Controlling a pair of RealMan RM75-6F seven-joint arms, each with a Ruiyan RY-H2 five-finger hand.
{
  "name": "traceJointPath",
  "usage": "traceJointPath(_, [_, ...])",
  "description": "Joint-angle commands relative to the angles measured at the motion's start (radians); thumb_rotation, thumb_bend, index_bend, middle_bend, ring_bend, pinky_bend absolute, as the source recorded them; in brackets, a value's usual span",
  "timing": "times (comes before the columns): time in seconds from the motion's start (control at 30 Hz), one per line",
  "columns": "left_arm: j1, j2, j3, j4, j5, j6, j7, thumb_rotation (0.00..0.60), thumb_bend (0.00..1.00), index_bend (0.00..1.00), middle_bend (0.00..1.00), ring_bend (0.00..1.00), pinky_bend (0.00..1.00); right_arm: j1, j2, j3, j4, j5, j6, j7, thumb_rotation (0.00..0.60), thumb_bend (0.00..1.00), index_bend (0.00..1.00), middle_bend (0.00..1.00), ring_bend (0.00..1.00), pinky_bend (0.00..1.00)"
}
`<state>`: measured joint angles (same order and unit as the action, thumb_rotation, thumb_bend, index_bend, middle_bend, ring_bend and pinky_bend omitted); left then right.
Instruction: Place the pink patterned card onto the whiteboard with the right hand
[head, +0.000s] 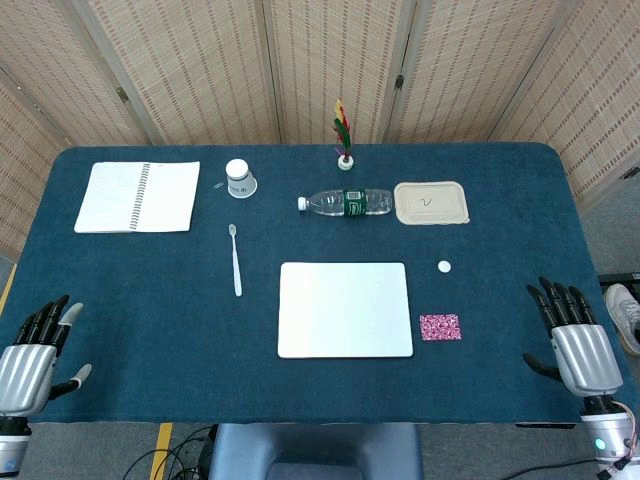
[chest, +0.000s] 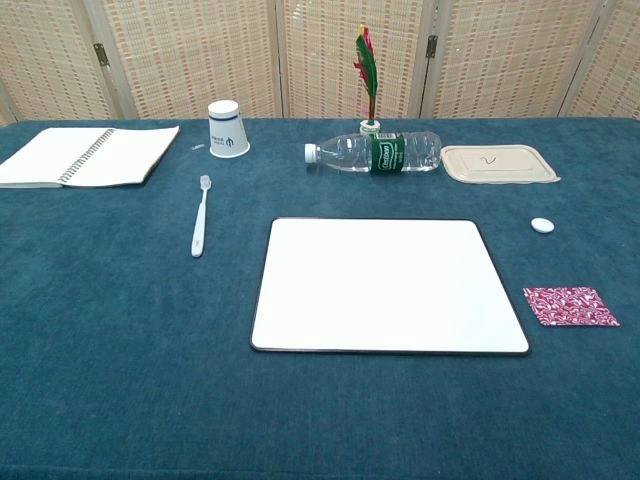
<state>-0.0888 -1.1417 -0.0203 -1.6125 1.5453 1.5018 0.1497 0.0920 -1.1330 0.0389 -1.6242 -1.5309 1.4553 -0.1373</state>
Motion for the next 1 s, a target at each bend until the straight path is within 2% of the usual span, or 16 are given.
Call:
traceJointPath(0.03, [-0.005,-0.001,0.001,0.007,0.005,-0.007,-0.007,0.6,0.25,0.06,0.02,0.0,0.15,0.01,0.009,-0.008,-0.004,-0.01,-0.021,0.039,0.6,0.05,0.0,0.0,0.0,0.0])
traceJointPath(0.2, [-0.006,-0.003,0.001,0.006,-0.002,-0.013,0.004,0.6,0.25,0.06,0.02,0.0,0.15,0.045,0.036,-0.026,0.004,-0.024,-0.1,0.132,0.6,0.05,0.0,0.0,0.0,0.0])
traceJointPath(0.33, [-0.005,0.013,0.011,-0.011,0.014,-0.012,-0.021,0.6,0.25,0.05,0.02,0.0,0.15,0.092,0.077,-0.061,-0.009,-0.058,-0.197,0.27,0.6,0.05,0.0,0.0,0.0,0.0])
traceJointPath(0.57, [-0.004,0.042,0.022,-0.019,0.015,-0.024,-0.084,0.6,0.25,0.06,0.02,0.0,0.15,0.197,0.117,-0.063,-0.01,-0.093,-0.331,0.412,0.6,0.06,0.01,0.0,0.0,0.0])
traceJointPath(0.63, [-0.002,0.052,0.024,-0.021,0.015,-0.024,-0.093,0.6,0.25,0.06,0.02,0.0,0.15,0.231,0.127,-0.053,-0.016,-0.08,-0.377,0.425,0.6,0.07,0.07,0.0,0.0,0.0])
traceJointPath(0.7, [0.003,0.058,0.025,-0.022,0.014,-0.017,-0.114,0.6,0.25,0.06,0.02,0.0,0.15,0.266,0.129,-0.037,-0.021,-0.055,-0.426,0.42,0.6,0.08,0.17,0.0,0.0,0.0])
traceJointPath(0.8, [0.008,0.071,0.023,-0.021,0.013,-0.006,-0.166,0.6,0.25,0.06,0.01,0.0,0.15,0.317,0.126,-0.022,-0.032,-0.003,-0.519,0.401,0.6,0.09,0.25,0.0,0.0,0.0])
traceJointPath(0.9, [0.017,0.08,0.016,-0.012,0.007,0.013,-0.207,0.6,0.25,0.07,0.0,0.0,0.15,0.368,0.128,-0.015,-0.044,0.047,-0.618,0.386,0.6,0.1,0.27,0.0,0.0,0.0])
traceJointPath(1.0, [0.022,0.089,0.015,-0.007,0.008,0.022,-0.237,0.6,0.25,0.07,0.0,0.0,0.15,0.392,0.116,-0.008,-0.047,0.094,-0.657,0.316,0.6,0.11,0.27,0.0,0.0,0.0])
